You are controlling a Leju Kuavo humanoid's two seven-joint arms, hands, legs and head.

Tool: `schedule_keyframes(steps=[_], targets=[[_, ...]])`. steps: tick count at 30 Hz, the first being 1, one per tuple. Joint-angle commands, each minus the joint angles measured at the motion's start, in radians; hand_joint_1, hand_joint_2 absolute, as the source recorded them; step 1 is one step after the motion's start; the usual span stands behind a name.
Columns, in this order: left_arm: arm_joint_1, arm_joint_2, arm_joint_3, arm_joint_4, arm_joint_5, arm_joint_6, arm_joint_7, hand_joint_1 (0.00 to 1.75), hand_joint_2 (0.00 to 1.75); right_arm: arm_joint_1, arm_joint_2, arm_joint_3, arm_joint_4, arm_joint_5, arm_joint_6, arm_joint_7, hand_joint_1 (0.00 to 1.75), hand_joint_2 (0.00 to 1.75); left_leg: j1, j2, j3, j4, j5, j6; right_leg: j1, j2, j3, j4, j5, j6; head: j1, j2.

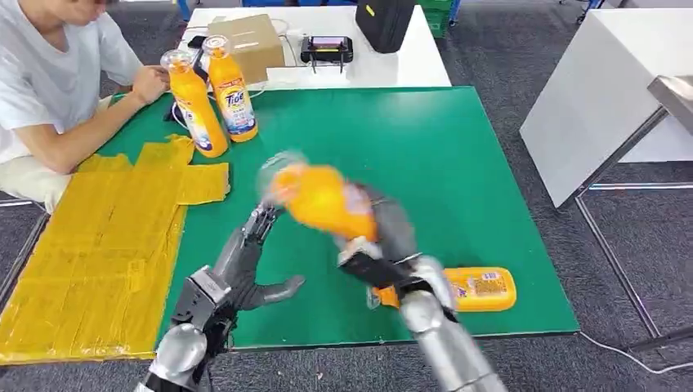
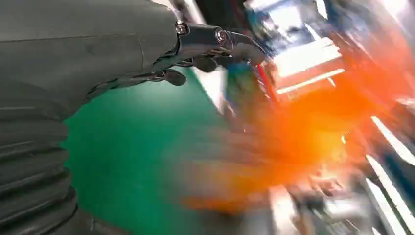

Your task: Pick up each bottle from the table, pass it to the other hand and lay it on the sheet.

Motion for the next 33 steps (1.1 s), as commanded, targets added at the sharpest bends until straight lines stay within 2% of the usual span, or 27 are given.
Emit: schedule_keyframes(steps=[1, 3, 5, 9, 12, 31, 32, 33], targets=[[-0.097, 0.026, -0.055, 0.102, 0.051, -0.020, 0.007, 0.00, 1.75, -0.110, 0.045, 0.305, 0.304, 0.010, -0.063, 0.012, 1.75, 1.75, 0.002, -0.003, 0.006, -0.001, -0.002, -0.003, 0.001, 0.003, 0.007, 0.000, -0.004, -0.003, -0.002, 0.000], [-0.100, 0.027, -0.057, 0.103, 0.053, -0.019, 0.007, 0.00, 1.75, -0.111, 0.043, 0.311, 0.302, 0.008, -0.060, 0.017, 1.75, 1.75, 0.004, -0.010, 0.004, 0.000, 0.000, -0.002, 0.002, -0.003, 0.007, -0.001, -0.004, -0.001, 0.001, 0.000], [-0.100, 0.027, -0.057, 0.103, 0.053, -0.019, 0.007, 0.00, 1.75, -0.111, 0.043, 0.311, 0.302, 0.008, -0.060, 0.017, 1.75, 1.75, 0.005, -0.005, 0.003, 0.000, -0.001, -0.002, 0.002, 0.002, 0.005, -0.001, -0.003, -0.001, 0.001, 0.000], [-0.109, 0.022, -0.052, 0.107, 0.084, -0.018, 0.005, 0.00, 1.75, -0.115, 0.043, 0.354, 0.327, 0.030, -0.066, 0.031, 1.75, 1.75, 0.003, -0.008, 0.001, 0.000, 0.001, -0.002, 0.001, -0.002, 0.002, -0.001, -0.002, -0.001, 0.001, 0.000], [-0.115, 0.022, -0.047, 0.096, 0.113, -0.016, 0.003, 0.00, 1.75, -0.121, 0.041, 0.374, 0.353, 0.022, -0.080, 0.032, 1.75, 1.75, 0.003, -0.008, 0.002, 0.000, 0.000, -0.003, 0.001, 0.000, 0.004, 0.000, -0.003, -0.002, 0.000, 0.000], [-0.117, 0.021, -0.043, 0.094, 0.116, -0.005, 0.002, 0.00, 1.75, -0.127, 0.034, 0.377, 0.352, 0.017, -0.081, 0.035, 1.75, 1.75, 0.003, -0.008, 0.001, 0.000, 0.000, -0.003, 0.002, -0.002, 0.002, -0.001, -0.003, -0.002, 0.000, 0.000], [-0.115, 0.019, -0.042, 0.094, 0.105, 0.011, -0.002, 0.30, 1.75, -0.126, 0.033, 0.376, 0.349, 0.015, -0.083, 0.037, 1.75, 1.75, 0.004, -0.009, 0.003, 0.000, -0.001, -0.003, 0.002, -0.001, 0.005, -0.001, -0.005, -0.002, 0.000, 0.000], [-0.113, 0.017, -0.043, 0.092, 0.087, 0.027, -0.009, 1.75, 1.75, -0.125, 0.031, 0.375, 0.347, 0.012, -0.084, 0.038, 1.75, 1.75, 0.003, -0.008, 0.000, 0.000, 0.000, -0.003, 0.002, -0.002, 0.002, -0.001, -0.003, -0.001, 0.000, 0.000]])
